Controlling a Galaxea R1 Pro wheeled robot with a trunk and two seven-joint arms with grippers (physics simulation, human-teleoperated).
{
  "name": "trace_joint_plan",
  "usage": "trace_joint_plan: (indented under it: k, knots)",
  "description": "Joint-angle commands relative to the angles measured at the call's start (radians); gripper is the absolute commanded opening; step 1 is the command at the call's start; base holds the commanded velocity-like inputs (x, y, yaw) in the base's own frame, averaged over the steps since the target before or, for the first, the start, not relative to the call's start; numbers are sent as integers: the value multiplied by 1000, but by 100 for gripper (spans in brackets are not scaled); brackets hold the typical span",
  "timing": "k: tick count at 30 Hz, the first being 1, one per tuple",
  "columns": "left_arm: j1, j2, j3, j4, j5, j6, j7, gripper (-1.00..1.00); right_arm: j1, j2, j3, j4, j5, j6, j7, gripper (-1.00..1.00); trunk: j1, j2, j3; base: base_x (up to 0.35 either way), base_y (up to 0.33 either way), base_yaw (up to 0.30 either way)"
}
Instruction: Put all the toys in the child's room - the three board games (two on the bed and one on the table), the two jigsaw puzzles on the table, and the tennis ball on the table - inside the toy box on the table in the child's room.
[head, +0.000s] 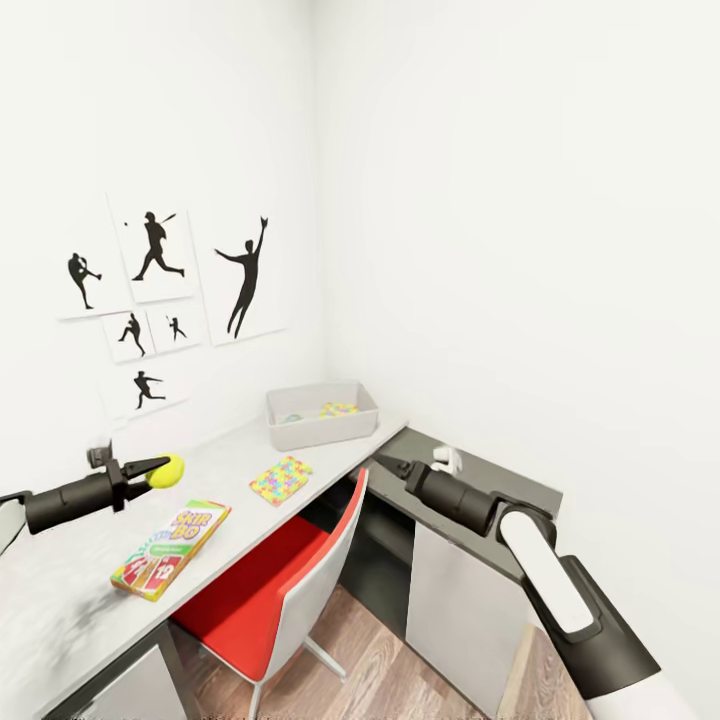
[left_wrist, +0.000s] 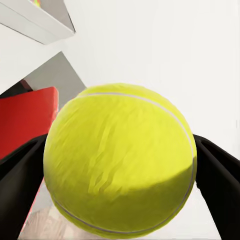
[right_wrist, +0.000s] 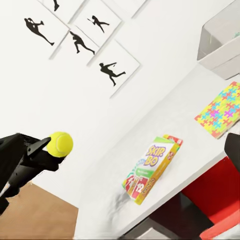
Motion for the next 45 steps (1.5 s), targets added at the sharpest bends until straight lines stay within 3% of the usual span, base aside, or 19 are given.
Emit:
trace_joint_plan:
  k: [1, 8, 16, 17, 26, 35, 45]
  knots:
    - [-18, 0, 1, -6, -2, 21, -1, -100, -1, 1, 3, 0, 1, 20, 0, 100, 0, -1, -2, 0, 0, 0]
    - [-157, -8, -1, -16, -6, 87, 4, -100, -50, 17, 3, 6, 6, 147, -9, 100, 0, -1, -14, 0, 0, 0]
    - [-266, -52, -6, -15, -5, 116, 27, -100, -154, 23, 1, 23, 0, 203, -30, 100, 0, -1, -27, 0, 0, 0]
    - [-278, -69, -6, -15, -5, 118, 37, -100, -172, 31, 2, 26, -1, 213, -34, 100, 0, -1, -29, 0, 0, 0]
    - [-286, -104, -7, -15, -6, 120, 42, -100, -177, 46, 4, 25, 6, 216, -45, 100, 0, -1, -43, 0, 0, 0]
    - [-287, -108, -9, -16, -6, 120, 41, -100, -177, 47, 2, 25, 8, 216, -66, 100, 0, -1, -45, 0, 0, 24]
    - [-286, -108, -12, -18, -7, 112, 31, -100, -177, 46, 2, 24, 8, 217, -68, 100, 0, -1, -41, 0, 0, 235]
